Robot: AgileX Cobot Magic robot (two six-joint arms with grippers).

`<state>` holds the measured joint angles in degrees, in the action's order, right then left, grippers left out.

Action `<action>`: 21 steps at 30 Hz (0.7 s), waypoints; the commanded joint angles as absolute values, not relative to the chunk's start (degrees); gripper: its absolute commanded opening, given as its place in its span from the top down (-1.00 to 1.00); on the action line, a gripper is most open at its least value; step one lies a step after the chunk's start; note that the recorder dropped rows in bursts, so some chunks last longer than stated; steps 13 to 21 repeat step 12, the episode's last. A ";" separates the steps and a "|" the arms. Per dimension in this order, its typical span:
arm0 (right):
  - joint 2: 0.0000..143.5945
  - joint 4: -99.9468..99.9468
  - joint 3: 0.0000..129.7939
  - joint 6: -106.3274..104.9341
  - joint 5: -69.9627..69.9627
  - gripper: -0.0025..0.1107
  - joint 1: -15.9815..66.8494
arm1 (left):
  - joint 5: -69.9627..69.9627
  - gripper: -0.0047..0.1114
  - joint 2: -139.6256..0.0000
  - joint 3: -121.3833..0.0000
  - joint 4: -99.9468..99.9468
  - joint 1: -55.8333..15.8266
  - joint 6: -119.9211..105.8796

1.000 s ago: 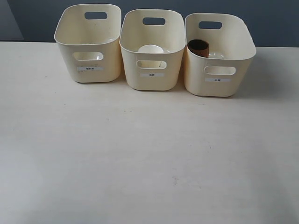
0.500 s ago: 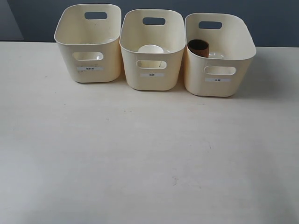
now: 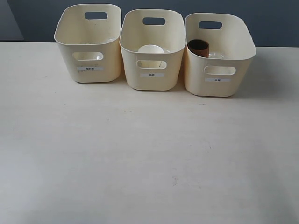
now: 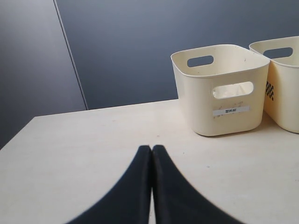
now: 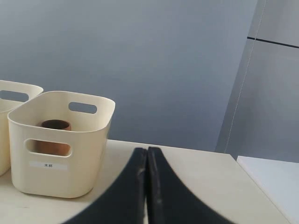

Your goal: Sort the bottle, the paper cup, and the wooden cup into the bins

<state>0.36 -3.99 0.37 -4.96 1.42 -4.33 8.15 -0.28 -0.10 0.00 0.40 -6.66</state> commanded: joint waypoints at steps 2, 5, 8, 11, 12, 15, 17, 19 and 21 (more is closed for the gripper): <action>0.00 -4.39 0.00 -4.98 1.19 0.97 -4.65 | 7.84 0.92 0.00 0.00 0.00 0.43 -6.58; 0.00 -4.39 0.00 -4.98 1.19 0.97 -4.65 | 7.84 0.92 0.00 0.00 0.00 0.43 -6.58; 0.00 -4.39 0.00 -4.98 1.19 0.97 -4.65 | 7.84 0.92 0.00 0.00 0.00 0.43 -6.58; 0.00 -4.26 0.00 -4.98 1.19 0.97 -4.65 | 7.84 0.92 0.00 0.00 0.00 0.43 -6.58; 0.00 -3.97 0.00 -4.98 1.19 0.97 -4.65 | 7.84 0.92 0.00 0.00 0.00 0.43 -6.58; 0.00 -3.97 0.00 -4.98 1.19 0.97 -4.65 | 7.84 0.92 0.00 0.00 0.00 0.43 -6.58; 0.00 -3.97 0.00 -4.98 1.19 0.97 -4.65 | 7.84 0.92 0.00 0.00 0.00 0.43 -6.58; 0.00 -3.97 0.00 -4.98 1.19 0.97 -4.65 | 7.84 0.92 0.00 0.00 0.00 0.43 -6.58; 0.00 -3.97 0.00 -4.98 1.19 0.97 -4.65 | 7.84 0.92 0.00 0.00 0.00 0.43 -6.58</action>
